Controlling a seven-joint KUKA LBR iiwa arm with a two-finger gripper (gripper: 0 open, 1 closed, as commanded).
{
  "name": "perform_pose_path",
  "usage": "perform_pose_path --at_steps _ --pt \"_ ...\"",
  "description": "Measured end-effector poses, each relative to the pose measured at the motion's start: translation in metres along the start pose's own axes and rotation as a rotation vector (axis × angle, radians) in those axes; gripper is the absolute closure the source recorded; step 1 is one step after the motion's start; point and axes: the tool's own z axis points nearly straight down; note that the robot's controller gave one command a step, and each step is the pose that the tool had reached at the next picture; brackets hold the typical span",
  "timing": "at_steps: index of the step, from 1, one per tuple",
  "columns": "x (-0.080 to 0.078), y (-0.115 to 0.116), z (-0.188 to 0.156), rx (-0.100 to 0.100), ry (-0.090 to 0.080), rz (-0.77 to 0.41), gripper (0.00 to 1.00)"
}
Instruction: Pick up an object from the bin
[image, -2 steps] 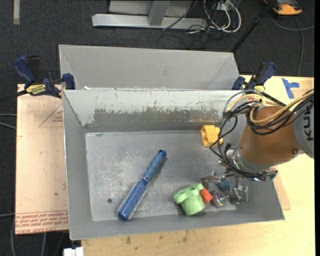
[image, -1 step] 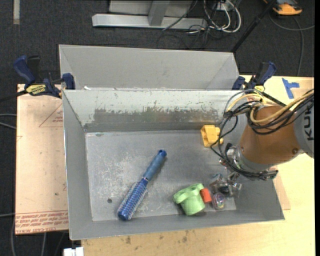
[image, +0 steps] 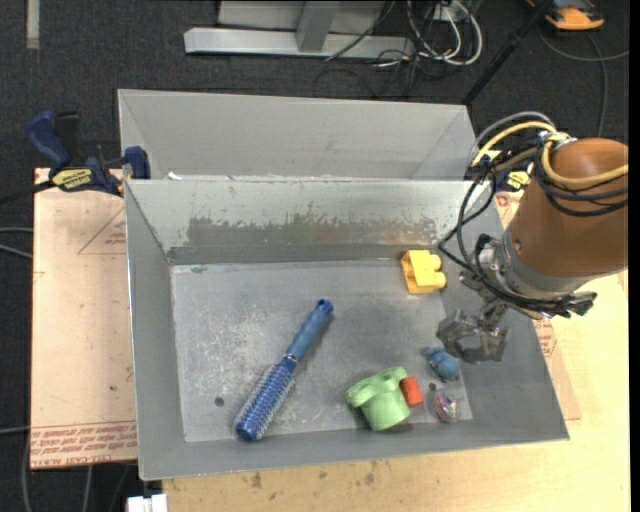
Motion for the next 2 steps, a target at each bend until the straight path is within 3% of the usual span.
perform_pose_path --at_steps 1,2 --pt "0.002 0.001 0.005 -0.008 0.003 0.002 0.00" --pt "0.000 0.000 0.088 -0.014 0.003 -0.260 0.00"
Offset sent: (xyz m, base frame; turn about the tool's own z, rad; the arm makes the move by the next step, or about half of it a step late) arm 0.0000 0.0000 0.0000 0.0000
